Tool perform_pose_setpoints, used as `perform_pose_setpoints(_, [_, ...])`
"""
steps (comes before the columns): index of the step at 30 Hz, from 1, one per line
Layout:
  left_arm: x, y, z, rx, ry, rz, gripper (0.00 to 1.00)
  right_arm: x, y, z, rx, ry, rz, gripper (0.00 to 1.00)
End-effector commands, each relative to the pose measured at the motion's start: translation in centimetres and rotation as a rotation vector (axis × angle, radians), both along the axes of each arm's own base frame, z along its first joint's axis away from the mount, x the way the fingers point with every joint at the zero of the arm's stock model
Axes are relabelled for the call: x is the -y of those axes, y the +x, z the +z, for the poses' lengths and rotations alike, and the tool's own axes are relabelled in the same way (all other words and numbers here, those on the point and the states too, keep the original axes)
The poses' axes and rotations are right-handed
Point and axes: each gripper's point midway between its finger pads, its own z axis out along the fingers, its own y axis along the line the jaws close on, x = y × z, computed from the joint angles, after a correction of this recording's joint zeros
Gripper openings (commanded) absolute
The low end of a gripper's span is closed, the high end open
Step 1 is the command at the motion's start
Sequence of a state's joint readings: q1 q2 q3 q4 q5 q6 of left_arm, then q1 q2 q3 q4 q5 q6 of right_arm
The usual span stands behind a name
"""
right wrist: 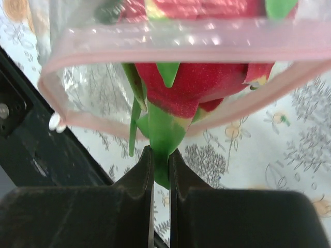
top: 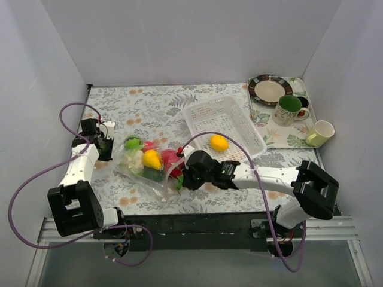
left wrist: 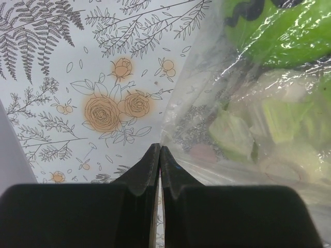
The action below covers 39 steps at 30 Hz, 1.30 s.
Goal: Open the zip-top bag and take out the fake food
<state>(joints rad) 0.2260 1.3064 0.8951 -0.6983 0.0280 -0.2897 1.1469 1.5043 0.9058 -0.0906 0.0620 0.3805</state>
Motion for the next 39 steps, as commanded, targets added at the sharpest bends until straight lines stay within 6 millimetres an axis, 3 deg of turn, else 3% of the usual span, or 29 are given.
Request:
perform_pose_setpoints(1, [-2.4, 1.1, 1.5, 0.082, 0.136, 0.006, 0.00, 1.3, -1.9, 2.0, -0.031, 0.097, 0.017, 0.01])
perform_pose_setpoints(2, [-2.9, 1.1, 1.6, 0.086, 0.148, 0.013, 0.00, 0.7, -2.8, 3.3, -0.042, 0.168, 0.061, 0.01])
perform_pose_setpoints(3, [-3.3, 1.2, 1.6, 0.085, 0.167, 0.011, 0.00, 0.5, -3.1, 6.0, -0.011, 0.267, 0.083, 0.01])
perform_pose_setpoints(4, [-3.6, 1.4, 1.6, 0.087, 0.175, 0.011, 0.00, 1.1, -3.8, 5.6, -0.023, 0.287, 0.094, 0.01])
perform_pose_setpoints(6, [-4.0, 1.7, 1.9, 0.092, 0.191, 0.014, 0.00, 1.4, -4.4, 8.5, -0.001, 0.400, 0.110, 0.01])
perform_pose_setpoints(10, [-4.2, 2.4, 2.5, 0.106, 0.185, 0.017, 0.00, 2.3, -5.4, 9.7, -0.009, 0.414, 0.142, 0.01])
perform_pose_setpoints(12, [-4.1, 2.5, 2.7, 0.108, 0.175, 0.019, 0.00, 2.7, -5.0, 10.5, 0.014, 0.413, 0.116, 0.01])
perform_pose_setpoints(13, [-3.8, 2.4, 2.7, 0.102, 0.158, 0.018, 0.00, 3.2, -4.5, 10.4, 0.029, 0.382, 0.090, 0.01])
perform_pose_setpoints(16, [-3.3, 2.2, 3.0, 0.103, 0.137, 0.014, 0.00, 5.0, -0.5, 12.4, 0.141, 0.351, -0.068, 0.01])
perform_pose_setpoints(17, [-3.2, 2.0, 3.0, 0.104, 0.132, 0.010, 0.00, 5.9, 1.7, 13.9, 0.189, 0.366, -0.128, 0.01])
perform_pose_setpoints(20, [-3.0, 1.4, 3.0, 0.101, 0.138, 0.001, 0.00, 8.6, 6.5, 15.1, 0.242, 0.348, -0.263, 0.01])
perform_pose_setpoints(23, [-3.2, 0.9, 3.2, 0.101, 0.154, -0.004, 0.00, 9.4, 9.0, 17.9, 0.276, 0.437, -0.260, 0.01])
perform_pose_setpoints(25, [-3.2, 0.8, 3.4, 0.109, 0.166, -0.014, 0.00, 8.1, 8.0, 19.5, 0.280, 0.534, -0.122, 0.01])
perform_pose_setpoints(26, [-3.2, 0.7, 3.4, 0.108, 0.169, -0.014, 0.00, 7.0, 6.3, 21.4, 0.283, 0.626, 0.026, 0.01])
perform_pose_setpoints(27, [-3.2, 0.6, 3.4, 0.107, 0.171, -0.017, 0.00, 6.5, 5.1, 22.0, 0.273, 0.671, 0.101, 0.01])
perform_pose_setpoints(28, [-3.3, 0.5, 3.3, 0.105, 0.173, -0.018, 0.00, 6.2, 4.3, 22.0, 0.267, 0.693, 0.155, 0.01])
perform_pose_setpoints(29, [-3.2, 0.4, 3.3, 0.103, 0.172, -0.021, 0.00, 6.5, 5.4, 22.0, 0.279, 0.686, 0.089, 0.01])
perform_pose_setpoints(30, [-3.1, 0.4, 3.2, 0.101, 0.167, -0.024, 0.00, 7.0, 6.4, 20.8, 0.251, 0.639, 0.004, 0.01])
perform_pose_setpoints(32, [-3.0, 0.3, 3.1, 0.097, 0.164, -0.030, 0.00, 8.7, 10.0, 19.5, 0.298, 0.561, -0.193, 0.01])
perform_pose_setpoints(33, [-3.0, 0.3, 3.0, 0.093, 0.161, -0.032, 0.00, 9.3, 10.9, 18.1, 0.281, 0.506, -0.242, 0.01])
perform_pose_setpoints(34, [-2.8, 0.2, 3.1, 0.091, 0.152, -0.037, 0.00, 9.7, 12.1, 18.5, 0.300, 0.477, -0.280, 0.01])
perform_pose_setpoints(35, [-2.6, 0.2, 3.2, 0.093, 0.148, -0.041, 0.00, 10.9, 14.7, 16.2, 0.290, 0.375, -0.398, 0.01])
perform_pose_setpoints(37, [-2.4, -0.1, 3.1, 0.087, 0.138, -0.051, 0.00, 12.9, 16.6, 13.4, 0.246, 0.217, -0.517, 0.01])
perform_pose_setpoints(38, [-2.3, -0.2, 3.1, 0.083, 0.134, -0.056, 0.00, 13.8, 18.6, 12.9, 0.251, 0.166, -0.582, 0.01])
perform_pose_setpoints(39, [-2.2, -0.4, 3.2, 0.082, 0.134, -0.062, 0.00, 14.4, 19.4, 12.2, 0.244, 0.133, -0.609, 0.01])
